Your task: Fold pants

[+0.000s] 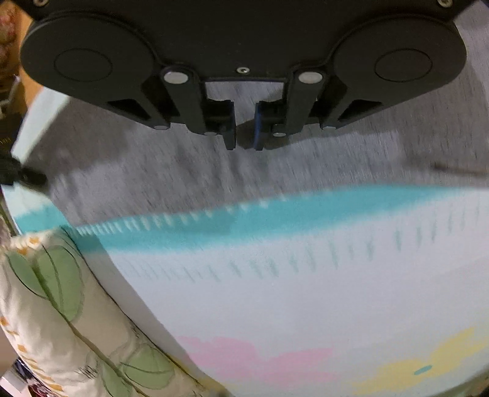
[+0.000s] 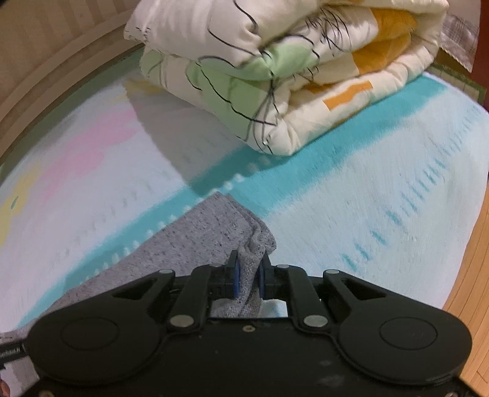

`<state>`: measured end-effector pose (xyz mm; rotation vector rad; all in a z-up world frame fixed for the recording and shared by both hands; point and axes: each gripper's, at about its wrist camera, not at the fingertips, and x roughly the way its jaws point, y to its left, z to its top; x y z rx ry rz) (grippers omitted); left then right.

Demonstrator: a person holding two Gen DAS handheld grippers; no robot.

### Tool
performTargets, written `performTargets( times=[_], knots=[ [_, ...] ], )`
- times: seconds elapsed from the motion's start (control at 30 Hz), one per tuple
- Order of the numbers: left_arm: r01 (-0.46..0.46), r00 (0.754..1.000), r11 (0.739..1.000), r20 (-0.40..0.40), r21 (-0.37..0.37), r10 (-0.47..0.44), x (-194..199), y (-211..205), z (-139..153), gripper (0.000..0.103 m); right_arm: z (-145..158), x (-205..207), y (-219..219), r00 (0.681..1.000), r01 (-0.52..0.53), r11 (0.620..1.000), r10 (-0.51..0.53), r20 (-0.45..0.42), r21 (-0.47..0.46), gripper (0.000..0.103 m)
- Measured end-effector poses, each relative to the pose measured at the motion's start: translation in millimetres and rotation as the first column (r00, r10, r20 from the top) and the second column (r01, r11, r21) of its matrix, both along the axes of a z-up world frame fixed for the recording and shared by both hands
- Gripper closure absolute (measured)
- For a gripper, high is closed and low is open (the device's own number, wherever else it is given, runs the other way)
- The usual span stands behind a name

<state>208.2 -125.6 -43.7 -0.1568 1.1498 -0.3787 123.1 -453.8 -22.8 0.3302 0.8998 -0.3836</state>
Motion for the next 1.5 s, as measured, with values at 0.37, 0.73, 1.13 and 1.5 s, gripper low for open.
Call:
performTargets(
  times=[0.37, 0.73, 1.13, 1.5],
  knots=[
    [0.062, 0.996, 0.998, -0.056, -0.030, -0.063, -36.8, 16.8, 3.3, 0.087, 62.6, -5.8, 58.3, 0.988, -0.109, 0.992, 0.114, 0.104, -0.057, 0.091],
    [-0.231, 0.973, 0.973, 0.007, -0.004, 0.231, -24.2, 154.2, 27.4, 0.087, 114.3, -36.1, 257.9, 0.782, -0.534, 0.811, 0.581, 0.227, -0.237, 0.091],
    [-0.478, 0.878, 0.878, 0.048, 0.032, 0.477, -52.3, 275.9, 29.3, 0.087, -66.8, -112.6, 475.2, 0.496, -0.826, 0.446, 0.865, -0.070, -0.344, 0.080],
    [-0.349, 0.936, 0.937, 0.051, -0.005, 0.348, -48.3, 253.1, 33.9, 0.087, -30.2, -157.0, 476.5, 0.377, -0.872, 0.383, 0.923, 0.080, -0.304, 0.067]
  ],
)
